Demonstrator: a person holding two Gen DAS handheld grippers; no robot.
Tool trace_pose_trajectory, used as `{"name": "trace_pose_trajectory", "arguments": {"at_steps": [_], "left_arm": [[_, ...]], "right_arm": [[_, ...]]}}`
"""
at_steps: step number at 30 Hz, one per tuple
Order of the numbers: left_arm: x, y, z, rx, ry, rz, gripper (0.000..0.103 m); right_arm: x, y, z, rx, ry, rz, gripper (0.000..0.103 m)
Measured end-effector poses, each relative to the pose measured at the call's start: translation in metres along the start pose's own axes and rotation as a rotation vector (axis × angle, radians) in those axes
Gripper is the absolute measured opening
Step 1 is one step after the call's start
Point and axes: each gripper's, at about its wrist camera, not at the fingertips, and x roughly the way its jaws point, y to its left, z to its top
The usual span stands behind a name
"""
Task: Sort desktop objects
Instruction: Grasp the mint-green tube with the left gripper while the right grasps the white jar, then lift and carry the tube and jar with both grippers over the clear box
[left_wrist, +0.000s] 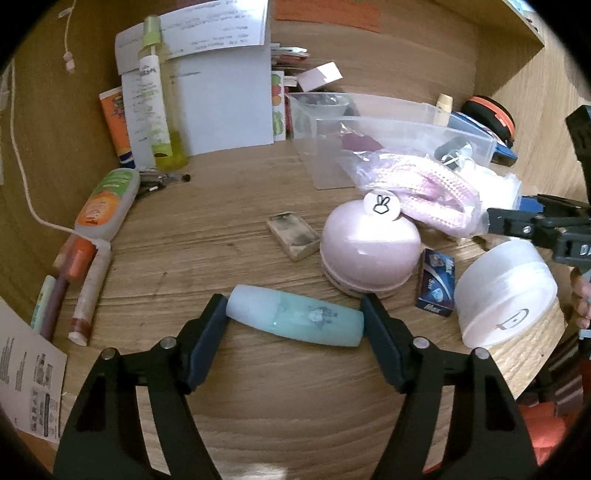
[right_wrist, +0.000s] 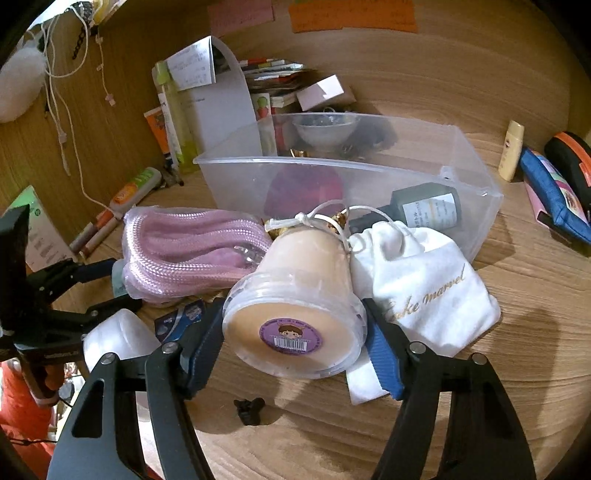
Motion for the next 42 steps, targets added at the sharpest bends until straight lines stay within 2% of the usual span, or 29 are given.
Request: {"name": "trace_pose_trajectory", "arguments": {"at_steps": [10,23,28,37,42], "left_arm": [[-0.022,0.009,0.012,-0.070,-0.083,0.001,0.073],[-0.045,0.001,0.056,-0.090,-0.188,-0.027,0.073],[-0.052,-0.006,0.078,-0.087,-0.225,-0.046,0.073],[-0.049,-0.016,0.118,-0.082,-0.249,-0.074,0.073],[-0.041,-0.018,0.141,-0.077,-0.251,-0.092,0.073]], "right_arm": [[-0.022,-0.002,0.007,0.018,-0.057,0.012,0.067],[-0.051,-0.010,0.020,0.017,-0.126,0.027,0.067],[-0.064,-0.020,0.034,0.032,-0.156,0.064,0.067],[-0.087,-0.037,0.065,0.034,-0.231,0.069,0.067],[-0.085,-0.050,0.085,0.041,-0.246,0.059,0.067]]}}
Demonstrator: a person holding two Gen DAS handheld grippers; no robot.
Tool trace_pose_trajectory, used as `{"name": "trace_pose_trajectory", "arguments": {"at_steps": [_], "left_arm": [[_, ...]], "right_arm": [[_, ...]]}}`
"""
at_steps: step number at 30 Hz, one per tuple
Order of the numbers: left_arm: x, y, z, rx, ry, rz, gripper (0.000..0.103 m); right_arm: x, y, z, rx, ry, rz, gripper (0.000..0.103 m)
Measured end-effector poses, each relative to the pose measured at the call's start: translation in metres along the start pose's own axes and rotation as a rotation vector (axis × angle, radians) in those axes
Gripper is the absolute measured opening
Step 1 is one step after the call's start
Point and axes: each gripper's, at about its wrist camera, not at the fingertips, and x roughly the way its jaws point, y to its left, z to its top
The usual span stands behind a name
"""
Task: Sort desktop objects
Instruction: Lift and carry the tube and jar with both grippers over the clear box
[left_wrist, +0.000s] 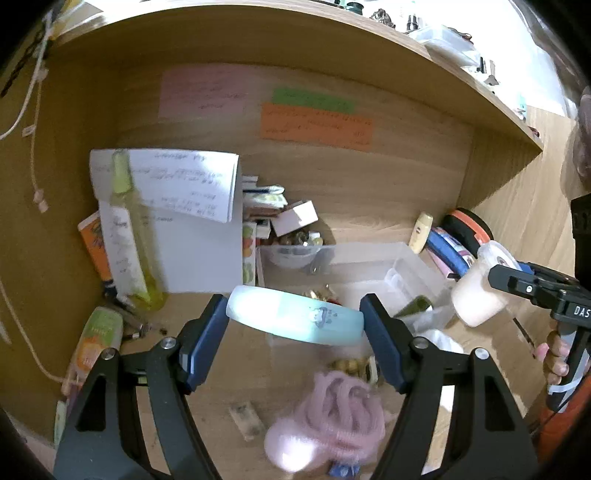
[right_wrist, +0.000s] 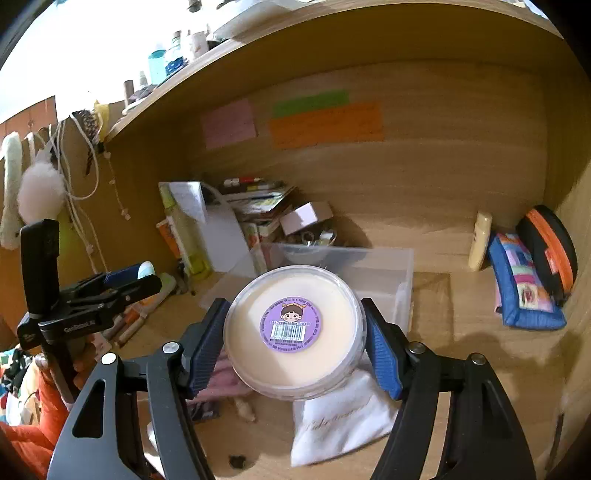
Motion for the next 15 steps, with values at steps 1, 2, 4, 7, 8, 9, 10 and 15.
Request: {"name": "trace_pose_trajectory", "arguments": {"at_steps": [1,2,4,7,8,9,10,15], "left_arm": [[0.004,0.000,0.003,0.002,0.002,-0.005,0.073],[0.006,-0.001,0.006,0.004,0.004,-0.008,0.073],[0.015,-0.002,0.012,0.009,0.015,-0.015,0.073],[0.030,-0.003,0.018,0.008,0.044,-0.039,0.073],[0.036,-0.003,0.020,0.006,0.053,-0.044,0.073],[0.043,-0.003,0.021,0.006,0.065,-0.044,0.073],[0.048,-0.004,0.022,0.008,0.074,-0.047,0.073],[0.076,-0.006,0.024,0.015,0.124,-0.053,0.073]], "right_arm": [[0.002,-0.002,0.003,0.000,0.001,-0.003,0.067],[0.005,-0.004,0.006,-0.001,0.001,-0.006,0.067],[0.010,-0.007,0.012,-0.004,0.003,-0.010,0.067],[0.021,-0.013,0.021,-0.001,0.007,-0.010,0.067],[0.025,-0.015,0.023,0.001,0.011,-0.010,0.067],[0.028,-0.016,0.025,0.002,0.014,-0.011,0.067],[0.032,-0.018,0.026,0.005,0.019,-0.013,0.067],[0.057,-0.027,0.032,0.026,0.051,-0.015,0.067]]}}
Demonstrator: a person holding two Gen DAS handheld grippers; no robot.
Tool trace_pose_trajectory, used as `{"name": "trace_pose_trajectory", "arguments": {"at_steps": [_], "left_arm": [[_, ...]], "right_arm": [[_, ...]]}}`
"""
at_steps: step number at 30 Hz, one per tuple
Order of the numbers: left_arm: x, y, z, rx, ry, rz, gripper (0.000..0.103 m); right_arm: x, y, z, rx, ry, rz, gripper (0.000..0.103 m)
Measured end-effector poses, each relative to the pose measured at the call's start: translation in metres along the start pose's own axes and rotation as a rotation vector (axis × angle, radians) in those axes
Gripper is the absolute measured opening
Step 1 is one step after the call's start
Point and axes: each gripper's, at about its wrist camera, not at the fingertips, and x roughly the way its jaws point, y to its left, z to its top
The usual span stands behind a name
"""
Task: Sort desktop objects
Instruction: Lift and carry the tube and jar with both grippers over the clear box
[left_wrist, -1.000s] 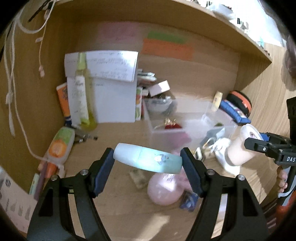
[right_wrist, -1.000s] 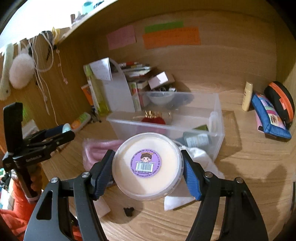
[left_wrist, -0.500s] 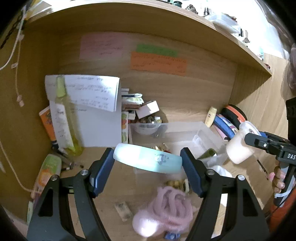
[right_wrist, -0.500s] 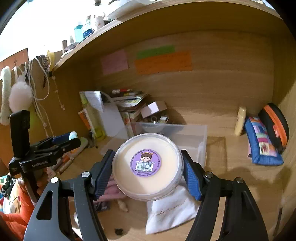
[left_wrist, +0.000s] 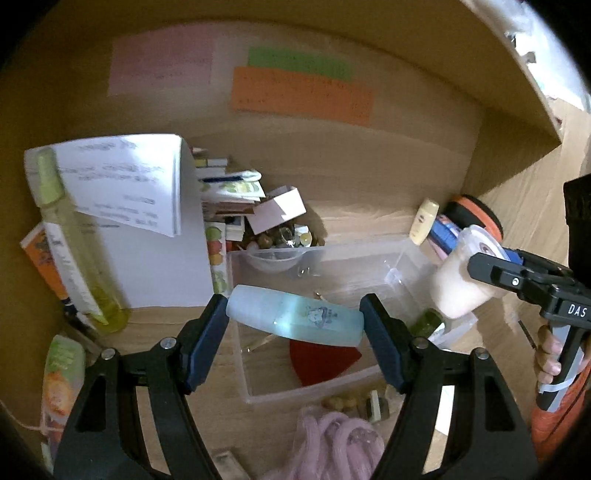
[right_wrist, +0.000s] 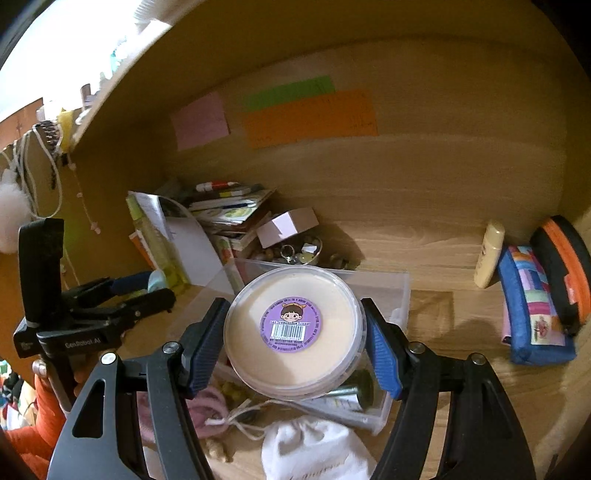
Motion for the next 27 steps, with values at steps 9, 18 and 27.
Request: {"name": "trace_pose_trajectory", "arguments": {"at_steps": [9,18,27], "left_arm": [[0.040,0.001,-0.010,0.011,0.089,-0.006,0.073],[0.065,-0.003,-0.017,0.030,0.162,-0.021,0.073],[0.068,-0.007,-0.020,0.066,0.169,0.001,0.073]], "right_arm": [[0.053,-0.009,-0.006,0.017,0.101,-0.028,0.065],[0.093,-0.013,-0.021,0.000,0.197,-0.069,0.065],[0.104,-0.004,-0.026,-0.097,0.201,-0.155,0.066]]}}
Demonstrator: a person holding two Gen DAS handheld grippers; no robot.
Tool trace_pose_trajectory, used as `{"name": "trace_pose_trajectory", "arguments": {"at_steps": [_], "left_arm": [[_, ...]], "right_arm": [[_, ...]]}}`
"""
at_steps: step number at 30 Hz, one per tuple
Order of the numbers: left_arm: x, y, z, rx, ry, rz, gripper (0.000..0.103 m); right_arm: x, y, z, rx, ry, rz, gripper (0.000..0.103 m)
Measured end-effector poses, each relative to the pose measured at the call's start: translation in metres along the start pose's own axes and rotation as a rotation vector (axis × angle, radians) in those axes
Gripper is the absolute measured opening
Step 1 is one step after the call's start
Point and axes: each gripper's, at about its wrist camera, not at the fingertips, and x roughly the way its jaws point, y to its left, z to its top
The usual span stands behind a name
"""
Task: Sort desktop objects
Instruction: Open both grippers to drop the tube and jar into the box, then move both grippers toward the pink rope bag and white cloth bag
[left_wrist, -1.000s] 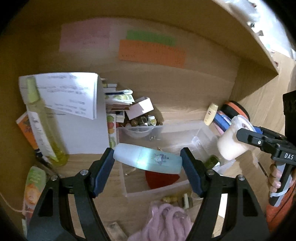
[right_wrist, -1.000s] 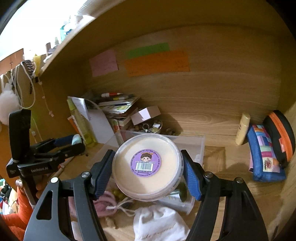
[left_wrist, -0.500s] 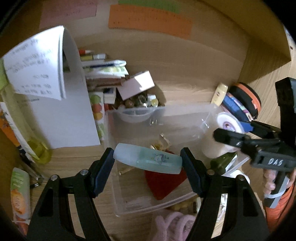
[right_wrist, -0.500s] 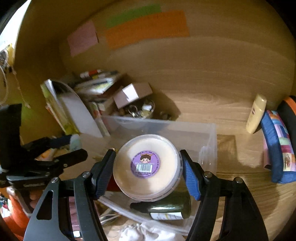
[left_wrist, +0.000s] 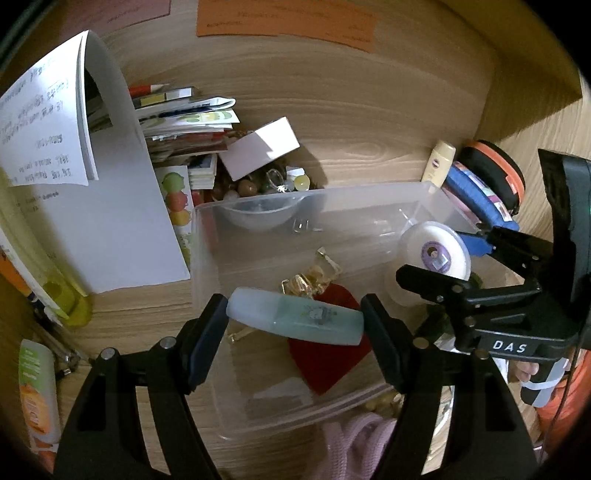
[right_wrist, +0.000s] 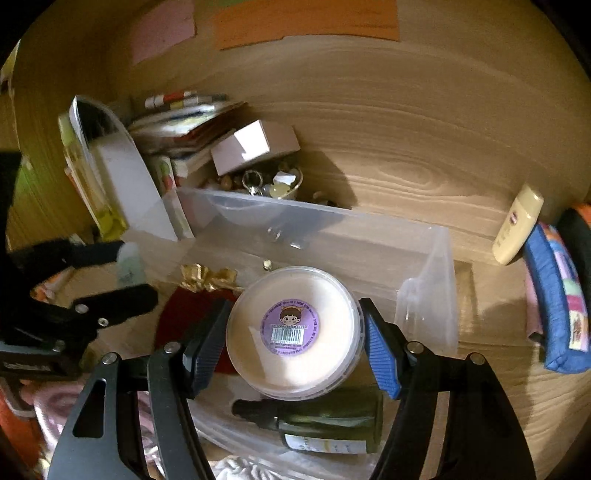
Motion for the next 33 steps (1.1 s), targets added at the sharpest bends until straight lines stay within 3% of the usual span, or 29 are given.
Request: {"name": "trace_pose_trajectory", "arguments": {"at_steps": [9,14,22,26,30,33], "left_arm": [[-0.001,0.003,-0.001,-0.011,0.001,-0.020,0.075],[-0.009,0.006,0.000,-0.037,-0.004,-0.048,0.075],[-0.050,0.006,0.003,-0.056,-0.100,-0.020,0.090],[-0.076,0.007,0.001,-0.062,-0.147,0.001,0.092],[-0.103,0.010,-0.006,-0.066,-0.195,0.034,0.095],[-0.117,0.011,-0.015,-0.066,-0.203,0.041,0.095]], "right_arm": [[-0.002,-0.004,0.001,0.014,-0.006,0.002,0.067],[-0.008,-0.007,0.005,0.027,-0.016,0.003,0.075],[-0.058,0.001,0.007,-0.005,-0.117,-0.039,0.088],[-0.085,0.000,0.002,0.002,-0.158,-0.048,0.092],[-0.111,-0.002,-0.007,0.022,-0.207,-0.055,0.103],[-0.127,-0.002,-0.018,0.014,-0.233,-0.072,0.103]]}}
